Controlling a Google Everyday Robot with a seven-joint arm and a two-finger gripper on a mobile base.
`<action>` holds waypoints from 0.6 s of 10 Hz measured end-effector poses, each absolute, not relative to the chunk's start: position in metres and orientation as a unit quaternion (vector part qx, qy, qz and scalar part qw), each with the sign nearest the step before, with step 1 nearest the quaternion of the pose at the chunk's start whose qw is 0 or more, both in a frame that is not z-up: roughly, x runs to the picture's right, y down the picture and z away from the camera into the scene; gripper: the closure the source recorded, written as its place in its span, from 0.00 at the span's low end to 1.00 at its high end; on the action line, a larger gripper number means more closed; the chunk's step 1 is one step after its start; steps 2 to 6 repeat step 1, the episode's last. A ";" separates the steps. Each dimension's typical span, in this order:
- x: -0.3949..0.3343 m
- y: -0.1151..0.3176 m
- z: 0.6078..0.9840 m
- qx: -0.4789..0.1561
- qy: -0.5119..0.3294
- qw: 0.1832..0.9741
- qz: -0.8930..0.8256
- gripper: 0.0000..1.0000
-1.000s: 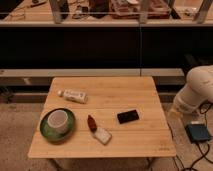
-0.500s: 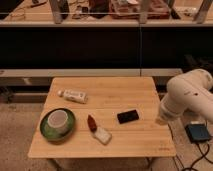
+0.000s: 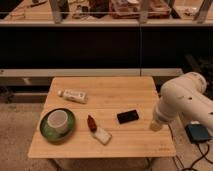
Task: Move the arm in a circular motion
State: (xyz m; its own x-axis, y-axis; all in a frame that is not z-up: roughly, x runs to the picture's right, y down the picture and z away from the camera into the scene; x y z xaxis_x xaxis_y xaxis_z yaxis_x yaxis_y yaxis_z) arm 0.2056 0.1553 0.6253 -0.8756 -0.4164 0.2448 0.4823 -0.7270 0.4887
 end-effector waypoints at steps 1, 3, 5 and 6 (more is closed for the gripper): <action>0.188 0.162 0.623 -0.052 -0.280 0.222 -0.933 0.59; 0.188 0.162 0.623 -0.052 -0.280 0.222 -0.933 0.59; 0.188 0.162 0.623 -0.052 -0.280 0.222 -0.933 0.59; 0.188 0.162 0.623 -0.052 -0.280 0.222 -0.933 0.59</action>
